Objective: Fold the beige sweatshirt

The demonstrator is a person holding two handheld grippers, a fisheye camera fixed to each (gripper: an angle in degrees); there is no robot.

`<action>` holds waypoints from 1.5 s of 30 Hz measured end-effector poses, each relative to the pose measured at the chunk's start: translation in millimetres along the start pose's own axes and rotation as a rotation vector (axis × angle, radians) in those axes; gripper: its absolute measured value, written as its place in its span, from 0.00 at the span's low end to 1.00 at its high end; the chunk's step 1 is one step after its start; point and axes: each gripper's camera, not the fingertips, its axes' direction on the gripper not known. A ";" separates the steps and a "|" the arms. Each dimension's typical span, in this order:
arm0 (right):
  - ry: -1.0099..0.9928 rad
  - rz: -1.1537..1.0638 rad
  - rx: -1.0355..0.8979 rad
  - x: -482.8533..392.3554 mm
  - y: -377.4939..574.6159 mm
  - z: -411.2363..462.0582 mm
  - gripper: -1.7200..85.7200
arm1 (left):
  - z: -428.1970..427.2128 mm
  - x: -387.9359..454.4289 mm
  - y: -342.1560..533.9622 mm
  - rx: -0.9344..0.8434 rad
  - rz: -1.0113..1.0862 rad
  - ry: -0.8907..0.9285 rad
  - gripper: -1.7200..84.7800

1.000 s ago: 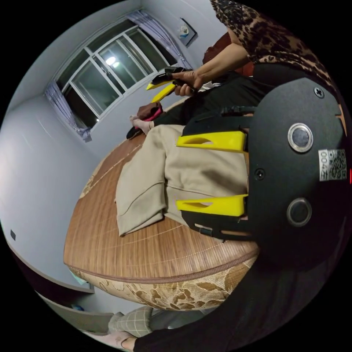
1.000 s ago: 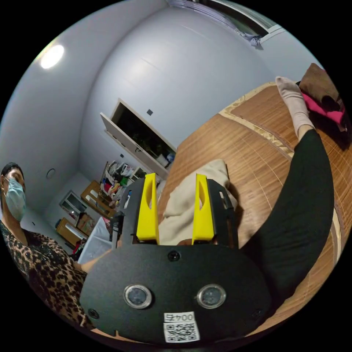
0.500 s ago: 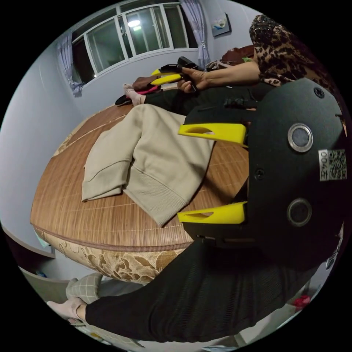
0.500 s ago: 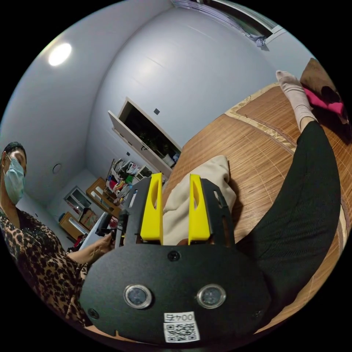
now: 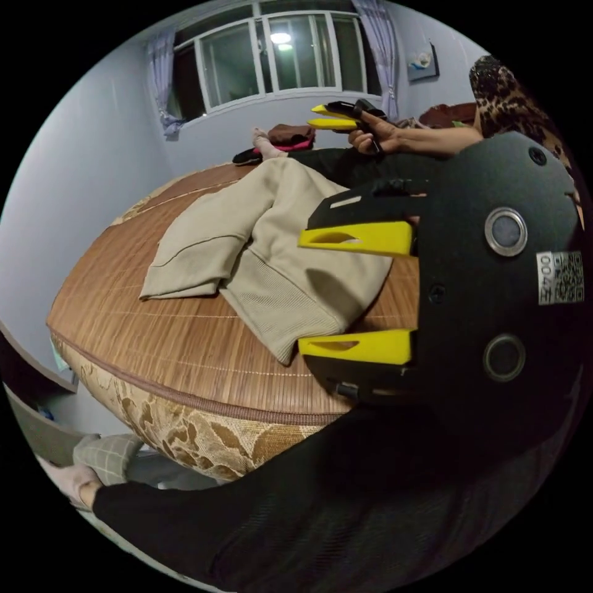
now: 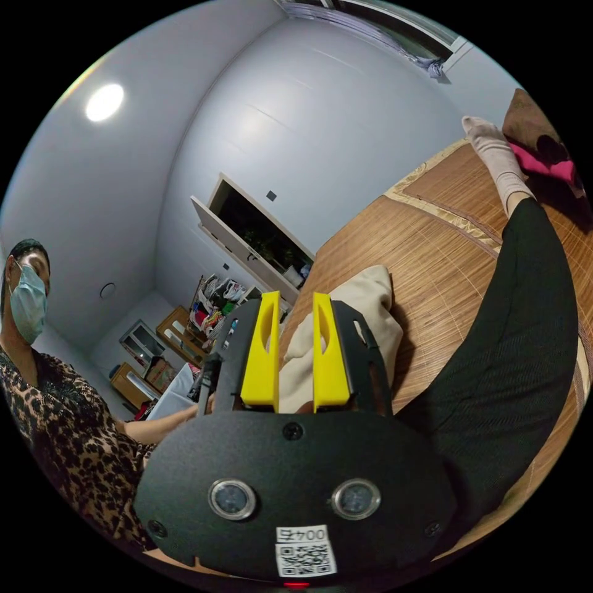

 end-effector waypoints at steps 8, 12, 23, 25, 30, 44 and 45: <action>0.018 -0.015 -0.024 13.6 -7.5 23.9 0.11 | -0.1 -30.8 0.3 0.014 -0.089 0.053 0.11; 0.024 -0.022 -0.045 19.5 -9.0 36.1 0.11 | -14.9 -30.8 15.3 0.079 -0.048 0.041 0.07; 0.005 0.017 -0.015 47.3 -2.6 60.6 0.16 | -106.7 103.1 131.7 -0.121 0.835 0.888 0.05; 0.006 0.022 -0.004 50.0 0.1 61.3 0.17 | -99.9 120.8 163.1 -0.239 0.933 0.882 0.05; 0.073 -0.029 -0.107 37.2 -4.5 88.1 0.18 | -63.2 111.0 213.2 -0.384 0.916 0.866 0.05; 0.242 -0.651 -0.902 -93.8 25.2 496.8 0.23 | -51.8 52.4 239.1 -0.352 0.829 0.926 0.06; 0.246 -0.686 -0.930 -97.0 31.7 511.7 0.23 | -51.0 50.9 240.3 -0.352 0.827 0.929 0.06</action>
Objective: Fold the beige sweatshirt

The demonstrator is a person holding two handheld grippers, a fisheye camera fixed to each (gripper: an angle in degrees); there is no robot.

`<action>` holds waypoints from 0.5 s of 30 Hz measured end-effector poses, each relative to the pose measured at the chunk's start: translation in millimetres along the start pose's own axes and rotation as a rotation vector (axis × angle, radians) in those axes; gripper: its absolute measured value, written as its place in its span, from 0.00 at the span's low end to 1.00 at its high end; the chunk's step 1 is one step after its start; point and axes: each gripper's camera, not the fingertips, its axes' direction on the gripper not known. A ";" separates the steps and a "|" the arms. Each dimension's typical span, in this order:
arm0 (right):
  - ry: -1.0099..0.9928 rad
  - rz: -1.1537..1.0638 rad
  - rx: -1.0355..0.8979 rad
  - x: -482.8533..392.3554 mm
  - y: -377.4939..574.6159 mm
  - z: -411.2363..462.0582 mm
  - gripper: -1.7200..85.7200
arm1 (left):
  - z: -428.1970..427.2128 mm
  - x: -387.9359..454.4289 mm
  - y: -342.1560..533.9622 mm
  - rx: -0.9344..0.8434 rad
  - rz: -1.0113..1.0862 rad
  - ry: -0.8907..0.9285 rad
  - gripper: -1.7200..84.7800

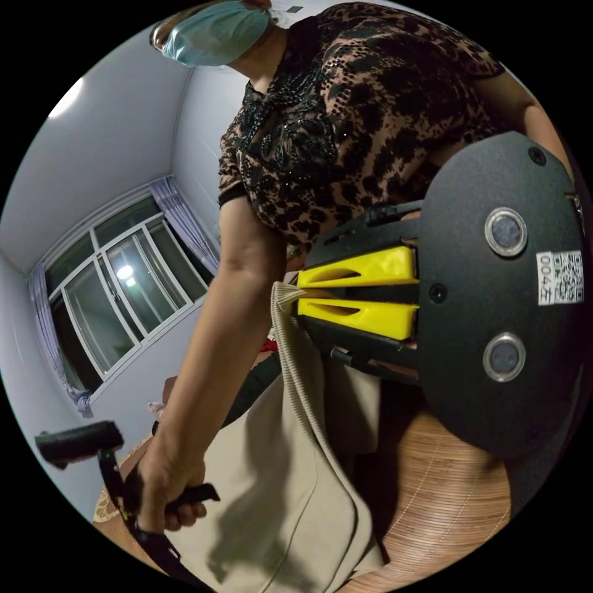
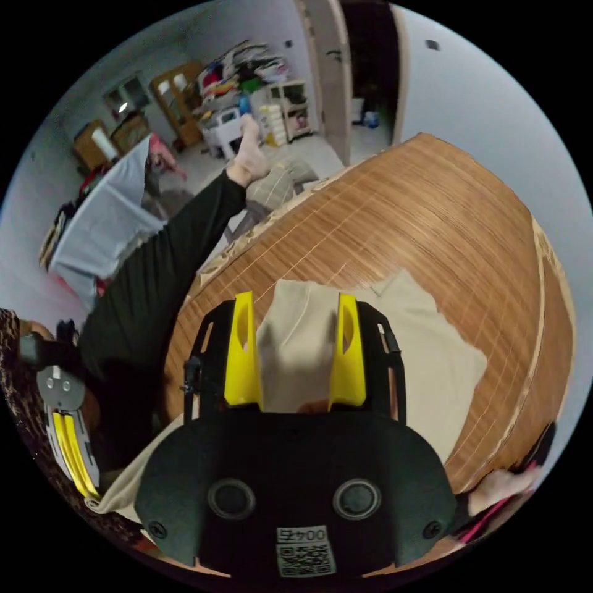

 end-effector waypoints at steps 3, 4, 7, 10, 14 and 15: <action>0.064 -0.192 -0.136 -26.0 -40.7 55.6 0.24 | 0.6 -2.2 9.3 0.016 -0.004 0.010 0.06; 0.091 -0.258 -0.203 -33.5 -52.0 77.9 0.24 | 1.1 -3.5 13.0 0.023 -0.006 0.015 0.06; 0.124 -0.370 -0.350 -44.9 -71.6 127.3 0.24 | 3.6 -8.1 22.0 0.043 -0.017 0.032 0.06; 0.115 -0.437 -0.484 -56.9 -77.4 170.6 0.21 | 7.2 -11.1 30.0 0.064 -0.024 0.041 0.06; 0.194 -0.484 -0.522 -81.0 -62.5 196.0 0.12 | 15.0 -12.7 41.7 0.104 -0.035 0.045 0.06; 0.221 -0.478 -0.497 -82.5 -59.6 192.9 0.10 | 16.1 -12.4 43.5 0.112 -0.036 0.045 0.06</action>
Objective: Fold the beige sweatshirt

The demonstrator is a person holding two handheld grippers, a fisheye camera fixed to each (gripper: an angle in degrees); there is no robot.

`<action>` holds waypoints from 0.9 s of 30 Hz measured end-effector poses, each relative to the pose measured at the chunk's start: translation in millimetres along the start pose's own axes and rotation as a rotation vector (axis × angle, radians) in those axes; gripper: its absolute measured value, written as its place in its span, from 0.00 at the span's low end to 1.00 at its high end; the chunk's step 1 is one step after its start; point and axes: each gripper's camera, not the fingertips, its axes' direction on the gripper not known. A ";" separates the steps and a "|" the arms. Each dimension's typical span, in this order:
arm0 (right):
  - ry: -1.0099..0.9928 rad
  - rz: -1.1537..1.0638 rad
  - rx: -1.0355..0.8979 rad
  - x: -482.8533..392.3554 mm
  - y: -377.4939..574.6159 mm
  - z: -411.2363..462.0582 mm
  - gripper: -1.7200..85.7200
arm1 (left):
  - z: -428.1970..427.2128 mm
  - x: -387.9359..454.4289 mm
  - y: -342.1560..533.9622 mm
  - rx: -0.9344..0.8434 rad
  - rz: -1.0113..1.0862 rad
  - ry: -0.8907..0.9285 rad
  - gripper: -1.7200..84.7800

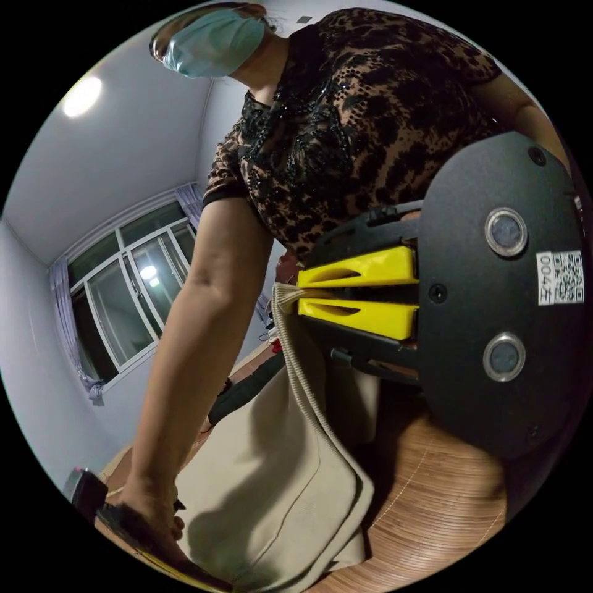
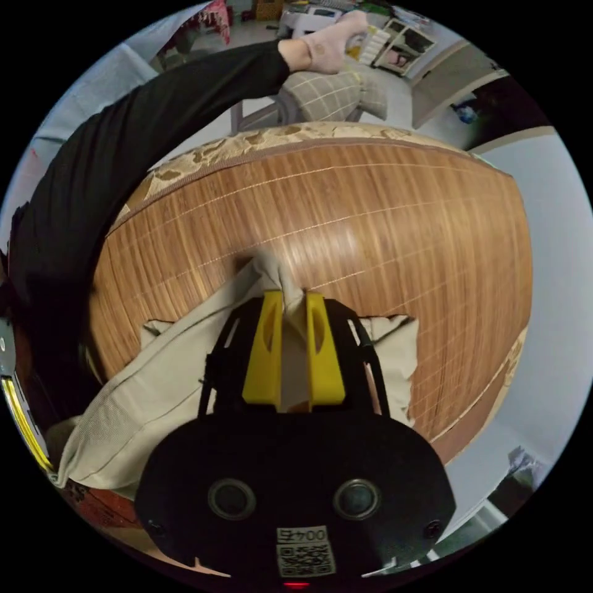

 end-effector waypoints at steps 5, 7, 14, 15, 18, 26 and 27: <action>-0.051 0.274 0.300 20.8 84.3 -65.9 0.07 | -0.3 13.6 21.5 0.102 0.014 -0.078 0.06; -0.067 0.421 0.447 37.3 141.5 -103.1 0.07 | -10.0 24.8 30.6 0.144 0.024 -0.158 0.06; -0.147 0.882 1.200 26.4 454.8 -263.7 0.07 | -112.9 122.6 40.5 0.537 0.113 -0.518 0.06; -0.152 0.888 1.270 16.3 478.7 -276.2 0.06 | -118.8 135.6 36.5 0.567 0.139 -0.531 0.06; -0.119 0.837 1.543 -49.7 571.9 -343.4 0.06 | -134.4 216.3 7.2 0.695 0.300 -0.572 0.05; 0.140 0.487 1.841 -275.0 689.2 -527.0 0.06 | -89.1 494.6 -8.0 0.861 0.845 -0.577 0.05; 0.148 0.466 1.862 -287.4 696.3 -535.0 0.06 | -83.7 511.8 -3.6 0.868 0.883 -0.576 0.05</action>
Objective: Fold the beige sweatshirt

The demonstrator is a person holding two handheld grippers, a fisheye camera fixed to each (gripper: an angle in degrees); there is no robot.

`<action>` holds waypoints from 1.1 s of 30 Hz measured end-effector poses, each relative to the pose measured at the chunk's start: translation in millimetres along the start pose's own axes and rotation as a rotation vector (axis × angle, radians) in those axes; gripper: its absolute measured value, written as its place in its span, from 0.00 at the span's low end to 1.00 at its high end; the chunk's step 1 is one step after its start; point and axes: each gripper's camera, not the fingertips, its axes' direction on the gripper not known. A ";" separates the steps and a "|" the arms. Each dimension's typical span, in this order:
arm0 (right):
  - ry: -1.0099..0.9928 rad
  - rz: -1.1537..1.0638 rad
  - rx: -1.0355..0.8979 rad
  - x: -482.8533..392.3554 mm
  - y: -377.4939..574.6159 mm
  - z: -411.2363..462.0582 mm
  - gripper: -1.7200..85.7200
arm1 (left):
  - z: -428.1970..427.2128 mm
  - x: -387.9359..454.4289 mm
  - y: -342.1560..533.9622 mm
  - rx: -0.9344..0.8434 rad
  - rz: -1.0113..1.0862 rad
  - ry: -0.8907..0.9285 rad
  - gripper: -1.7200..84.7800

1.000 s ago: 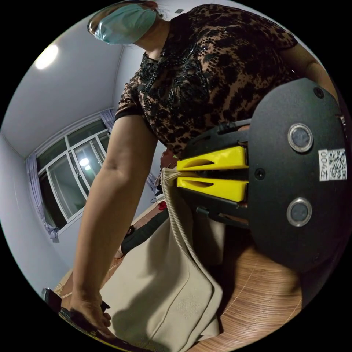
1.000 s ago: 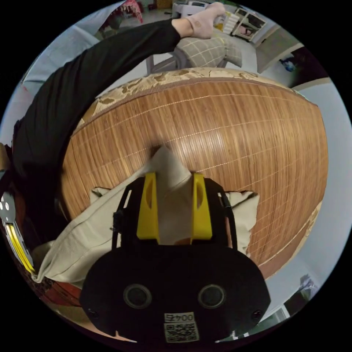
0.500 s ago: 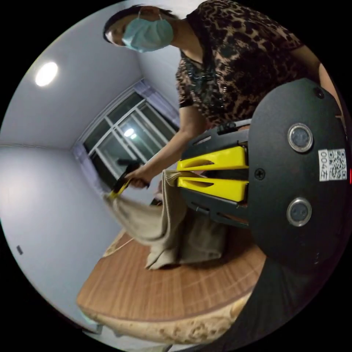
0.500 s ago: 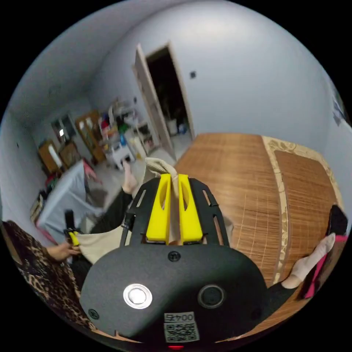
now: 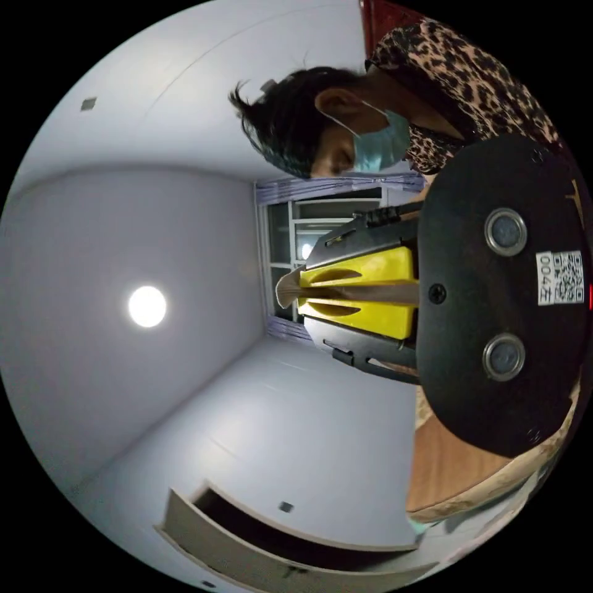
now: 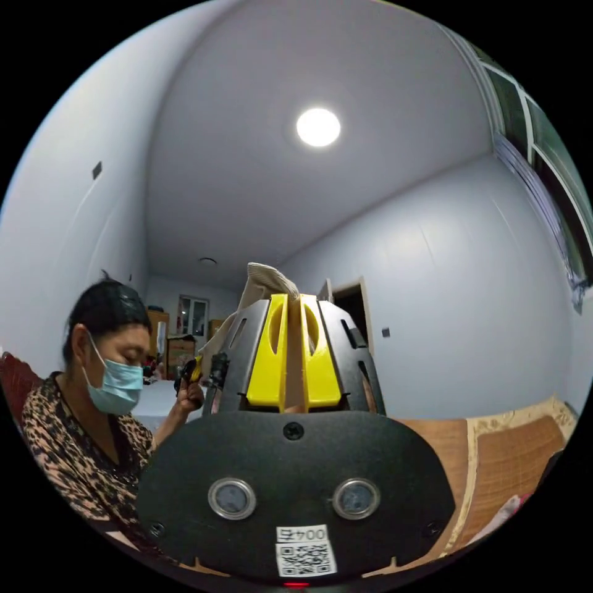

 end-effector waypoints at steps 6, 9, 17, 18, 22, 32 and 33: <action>-0.068 -0.102 0.070 -82.3 -40.7 -47.5 0.06 | -3.9 98.2 -51.8 0.070 0.174 -0.029 0.04; -0.048 -0.061 0.035 -72.6 -25.9 -43.2 0.06 | 11.7 78.6 -35.2 0.025 0.096 -0.039 0.04; 0.176 0.469 -0.267 137.1 136.4 35.5 0.06 | 98.9 -160.2 146.2 -0.346 -0.588 -0.206 0.05; 0.208 0.503 -0.297 157.0 147.2 42.6 0.06 | 105.9 -181.6 159.4 -0.356 -0.637 -0.223 0.05; 0.279 0.593 -0.353 254.7 117.9 117.2 0.06 | 223.3 -263.1 114.5 -0.400 -0.579 -0.262 0.05; 0.362 -0.089 -0.165 135.3 -155.5 154.9 0.06 | 298.8 -140.6 -110.6 -0.200 0.114 -0.198 0.05; 0.355 -0.094 -0.183 134.7 -147.7 150.6 0.07 | 293.1 -139.0 -98.6 -0.217 0.119 -0.195 0.05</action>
